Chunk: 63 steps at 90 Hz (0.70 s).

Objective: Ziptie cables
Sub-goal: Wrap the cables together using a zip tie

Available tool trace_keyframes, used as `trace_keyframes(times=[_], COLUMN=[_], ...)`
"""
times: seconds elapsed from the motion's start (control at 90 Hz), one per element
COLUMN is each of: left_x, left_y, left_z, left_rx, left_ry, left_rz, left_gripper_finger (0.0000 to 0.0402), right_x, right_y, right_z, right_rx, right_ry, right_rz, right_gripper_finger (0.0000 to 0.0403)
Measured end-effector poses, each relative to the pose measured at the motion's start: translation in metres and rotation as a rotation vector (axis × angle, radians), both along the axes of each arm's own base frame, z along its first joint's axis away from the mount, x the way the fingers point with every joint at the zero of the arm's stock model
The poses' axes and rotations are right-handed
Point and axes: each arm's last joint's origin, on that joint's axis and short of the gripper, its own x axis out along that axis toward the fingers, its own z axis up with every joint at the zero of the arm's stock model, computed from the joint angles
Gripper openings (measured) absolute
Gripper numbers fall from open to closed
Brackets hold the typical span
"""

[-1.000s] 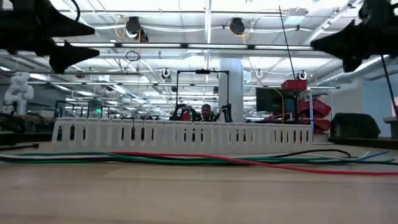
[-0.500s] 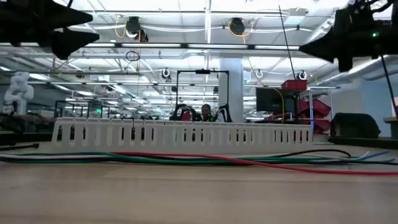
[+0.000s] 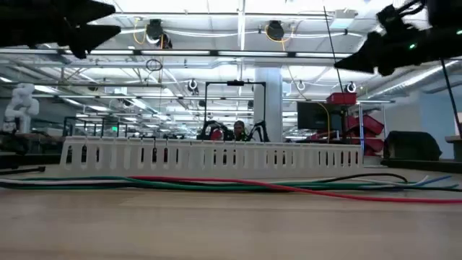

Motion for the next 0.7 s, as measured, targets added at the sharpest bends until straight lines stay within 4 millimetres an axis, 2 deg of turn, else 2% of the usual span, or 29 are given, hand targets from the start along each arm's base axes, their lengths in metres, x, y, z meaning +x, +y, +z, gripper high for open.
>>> trace_keyframes(times=[0.144,0.256,0.467,0.589,0.7], left_x=[0.02,0.037,0.074,0.086,0.091], left_y=[0.007,0.005,-0.008,-0.019,-0.027], left_z=[-0.013,-0.011,-0.01,-0.007,-0.025], left_rx=[-0.104,-0.139,-0.168,-0.35,-0.403], left_ry=[0.112,0.135,0.26,0.244,0.341], left_rz=[-0.011,-0.139,-0.291,-0.387,-0.358], left_gripper_finger=[0.0315,0.0315,0.0315,0.0315,0.0315], right_x=[0.026,0.052,0.096,0.113,0.121], right_y=[-0.009,-0.012,-0.02,-0.01,0.012], right_z=[0.011,0.02,0.028,0.031,0.034], right_rx=[0.082,0.116,0.167,0.189,0.239], right_ry=[0.009,0.087,0.247,0.266,0.247], right_rz=[0.162,0.272,0.282,0.33,0.406], right_gripper_finger=[0.0015,0.0016,0.0016,0.0016,0.0016])
